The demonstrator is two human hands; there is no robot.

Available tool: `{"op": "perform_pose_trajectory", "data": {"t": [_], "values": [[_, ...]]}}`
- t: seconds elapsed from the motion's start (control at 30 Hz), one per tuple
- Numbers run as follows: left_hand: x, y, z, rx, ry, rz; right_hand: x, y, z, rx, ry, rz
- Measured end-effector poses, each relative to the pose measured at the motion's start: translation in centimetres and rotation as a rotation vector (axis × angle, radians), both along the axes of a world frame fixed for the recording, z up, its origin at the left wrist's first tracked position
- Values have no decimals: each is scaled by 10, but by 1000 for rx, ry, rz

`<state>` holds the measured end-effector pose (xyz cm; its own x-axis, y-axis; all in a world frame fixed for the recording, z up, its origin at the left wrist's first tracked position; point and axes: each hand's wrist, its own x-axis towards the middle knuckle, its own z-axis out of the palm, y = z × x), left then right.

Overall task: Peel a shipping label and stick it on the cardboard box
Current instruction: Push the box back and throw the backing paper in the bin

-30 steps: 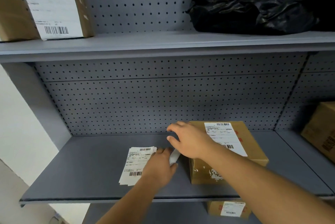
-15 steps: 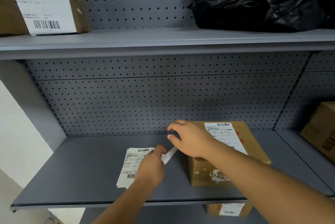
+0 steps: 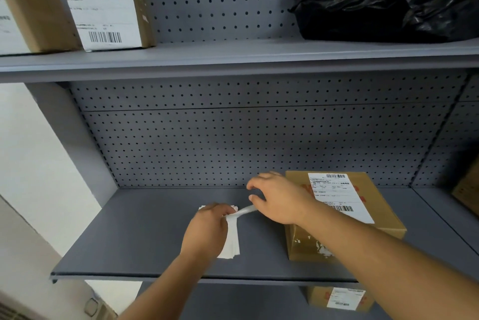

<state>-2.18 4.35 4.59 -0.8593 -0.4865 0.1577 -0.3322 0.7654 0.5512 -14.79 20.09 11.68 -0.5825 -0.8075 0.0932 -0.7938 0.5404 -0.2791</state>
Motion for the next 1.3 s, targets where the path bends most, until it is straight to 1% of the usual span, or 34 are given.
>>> {"op": "perform_pose_trajectory", "data": {"t": [0.13, 0.2, 0.33, 0.43, 0.5, 0.67, 0.8, 0.9, 1.03, 1.1, 1.2, 1.23, 1.3], "values": [[11, -3, 9, 2, 48, -20, 10, -7, -5, 20, -14, 30], [16, -7, 12, 14, 55, 9, 16, -10, -7, 19, -16, 52], [26, -11, 17, 105, 94, 102, 29, -17, -14, -51, -41, 60], [33, -7, 25, 272, 156, 187, 39, -23, -23, -108, -119, 44], [39, -3, 28, 404, 217, 199, 47, -29, -28, -164, -193, 30], [52, 1, 29, 559, 275, 150, 62, -43, -32, -289, -338, -61], [67, 1, 33, 669, 267, 61, 71, -48, -32, -315, -424, -89], [77, 0, 34, 666, 257, 15, 75, -50, -36, -338, -468, -106], [85, -7, 25, 639, 255, 64, 81, -52, -37, -381, -581, -139], [90, -7, 22, 586, 254, 85, 84, -53, -37, -363, -632, -144], [100, -5, 20, 491, 300, 50, 90, -55, -38, -341, -717, -134], [103, -6, 18, 440, 292, 37, 92, -55, -39, -348, -766, -137], [112, -7, 13, 287, 202, 48, 97, -55, -41, -365, -879, -137]]}}
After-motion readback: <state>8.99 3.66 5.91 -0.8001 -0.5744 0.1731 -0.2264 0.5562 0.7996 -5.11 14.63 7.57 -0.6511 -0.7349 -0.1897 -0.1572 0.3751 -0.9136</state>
